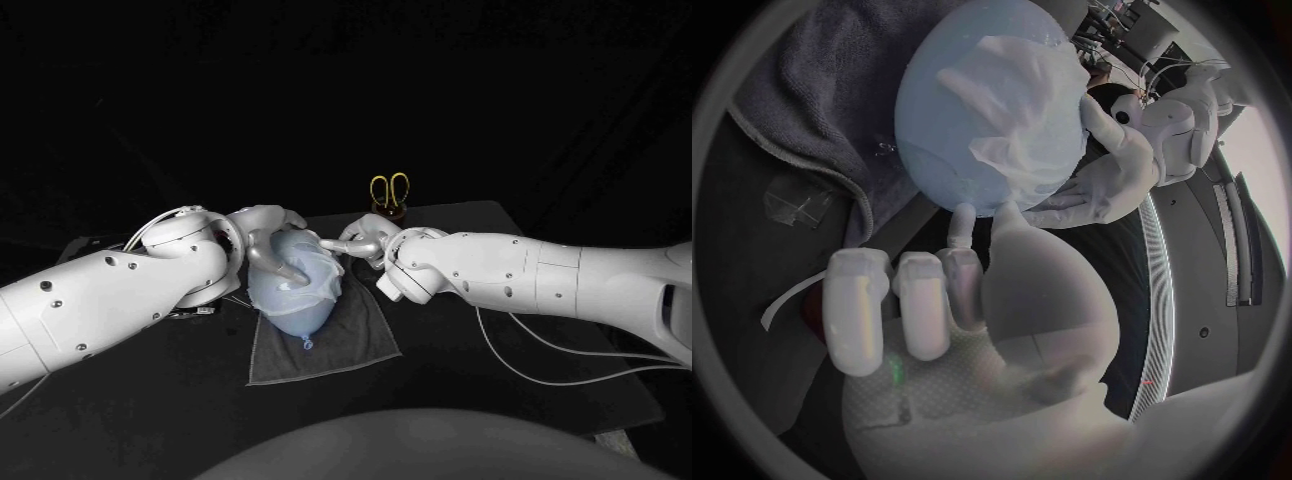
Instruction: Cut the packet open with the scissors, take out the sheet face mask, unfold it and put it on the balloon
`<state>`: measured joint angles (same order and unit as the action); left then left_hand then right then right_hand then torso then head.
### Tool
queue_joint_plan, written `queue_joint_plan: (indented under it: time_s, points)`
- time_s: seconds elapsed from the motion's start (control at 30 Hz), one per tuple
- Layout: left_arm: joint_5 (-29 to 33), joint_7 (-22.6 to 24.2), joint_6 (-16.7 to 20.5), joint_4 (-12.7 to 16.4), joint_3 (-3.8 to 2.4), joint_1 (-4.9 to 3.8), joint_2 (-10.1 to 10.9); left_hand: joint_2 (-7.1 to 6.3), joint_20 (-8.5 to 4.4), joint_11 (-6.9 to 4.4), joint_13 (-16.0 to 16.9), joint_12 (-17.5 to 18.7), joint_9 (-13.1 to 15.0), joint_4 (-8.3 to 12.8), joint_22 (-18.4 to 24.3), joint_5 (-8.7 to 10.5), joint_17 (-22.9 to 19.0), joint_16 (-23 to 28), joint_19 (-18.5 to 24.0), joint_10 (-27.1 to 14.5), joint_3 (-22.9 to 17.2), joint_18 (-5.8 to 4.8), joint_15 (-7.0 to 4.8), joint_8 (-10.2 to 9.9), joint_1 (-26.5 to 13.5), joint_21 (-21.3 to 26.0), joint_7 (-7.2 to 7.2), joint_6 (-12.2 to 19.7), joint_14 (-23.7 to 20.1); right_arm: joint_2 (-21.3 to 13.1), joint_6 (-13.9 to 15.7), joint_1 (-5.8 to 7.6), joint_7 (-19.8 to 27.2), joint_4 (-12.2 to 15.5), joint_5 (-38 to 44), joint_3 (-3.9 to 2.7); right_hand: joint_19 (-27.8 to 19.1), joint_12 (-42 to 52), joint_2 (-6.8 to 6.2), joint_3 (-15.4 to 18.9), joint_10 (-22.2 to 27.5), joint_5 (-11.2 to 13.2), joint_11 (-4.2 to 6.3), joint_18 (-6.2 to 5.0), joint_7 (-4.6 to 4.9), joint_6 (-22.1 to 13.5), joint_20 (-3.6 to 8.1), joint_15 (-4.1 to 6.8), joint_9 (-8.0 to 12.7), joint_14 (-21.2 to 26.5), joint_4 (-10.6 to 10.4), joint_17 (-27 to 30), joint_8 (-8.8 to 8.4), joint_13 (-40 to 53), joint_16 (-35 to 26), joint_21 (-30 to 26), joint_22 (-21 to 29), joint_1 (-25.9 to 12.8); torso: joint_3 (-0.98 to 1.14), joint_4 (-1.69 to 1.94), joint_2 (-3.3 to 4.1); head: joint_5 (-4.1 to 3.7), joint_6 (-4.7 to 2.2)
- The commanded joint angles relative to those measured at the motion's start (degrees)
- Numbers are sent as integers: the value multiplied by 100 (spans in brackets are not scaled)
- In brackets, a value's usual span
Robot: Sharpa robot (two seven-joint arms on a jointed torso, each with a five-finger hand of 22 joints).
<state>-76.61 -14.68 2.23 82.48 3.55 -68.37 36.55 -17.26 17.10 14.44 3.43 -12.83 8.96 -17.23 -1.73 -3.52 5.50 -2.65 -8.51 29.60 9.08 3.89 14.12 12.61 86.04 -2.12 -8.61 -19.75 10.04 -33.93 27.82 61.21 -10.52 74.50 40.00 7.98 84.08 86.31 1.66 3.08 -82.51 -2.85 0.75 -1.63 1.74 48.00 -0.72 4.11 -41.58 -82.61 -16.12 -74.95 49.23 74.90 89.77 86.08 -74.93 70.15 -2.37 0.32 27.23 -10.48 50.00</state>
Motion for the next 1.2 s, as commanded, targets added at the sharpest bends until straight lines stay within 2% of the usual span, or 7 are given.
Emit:
queue_joint_plan:
  time_s: [0.03,0.6,0.9,1.03,1.1,1.13,1.2]
  points:
    - [23,-13,-134,26,13,12,-1,-2,-24,-5,10,-27,9,-12,9,19,-5,6,27,24,-24,-15,-27,35,40,0,-783,-41,-2,36,-143,-12,-348,-66,213,7,471,37,20,54,-582,7,188,81,-44,12,30,177,9,-739,1,-1505,45,1252,23,29,-1397,82,4,-3,-3,-3,0]
    - [28,-2,-120,14,16,12,1,-2,-24,-5,10,-27,9,-12,9,19,-5,6,27,24,-24,-15,-27,35,40,0,-783,-41,-2,59,382,12,-638,-349,833,4,483,80,259,130,-607,5,217,89,-75,44,55,204,77,-739,-12,-1505,67,1286,23,62,-1407,439,0,-9,-5,-19,0]
    - [81,99,51,-4,17,12,6,-2,-24,-3,10,-21,5,-13,9,19,-4,9,27,34,-60,-7,-22,27,47,0,-784,-35,1,-295,619,98,-218,18,588,-28,478,45,288,144,-590,6,216,85,-71,25,57,204,92,-739,-21,-1505,53,1259,23,46,-1402,452,4,-11,-7,5,0]
    - [244,317,365,-2,16,13,7,-17,-25,29,13,-25,-5,-14,7,22,45,-23,18,64,-71,14,19,9,-22,-3,-804,-14,112,-554,604,142,341,323,83,-33,434,-55,306,247,-534,9,151,57,11,-199,35,161,197,-739,-24,-1505,-118,1187,23,-86,-1362,520,6,-16,-9,39,0]
    - [390,495,560,6,14,13,11,-27,-23,40,12,-19,-9,-15,6,24,48,-27,10,60,-33,21,32,2,-99,-5,-811,-9,125,-681,589,153,580,474,-116,-34,410,-84,295,319,-515,6,84,44,93,-340,-1,107,300,-739,-17,-1505,-291,1168,23,-153,-1342,568,6,-16,-10,58,0]
    - [494,600,659,13,11,13,15,-32,-22,44,11,-12,-12,-15,3,24,44,-25,-4,50,-9,24,36,-3,-133,-9,-812,-2,120,-740,574,157,703,540,-203,-34,384,-106,263,393,-499,7,4,30,188,-493,-46,41,413,-739,-4,-1505,-489,1153,23,-226,-1320,617,8,-20,-13,65,0]
    - [761,789,821,29,3,13,28,-37,-20,45,10,-6,-17,-16,1,25,28,-17,-12,41,30,24,36,-12,-154,-11,-813,11,92,-836,534,162,929,644,-363,-33,371,-110,264,450,-494,6,-61,24,259,-566,-90,-17,498,-739,1,-1505,-631,1151,23,-262,-1310,652,8,-23,-16,73,0]
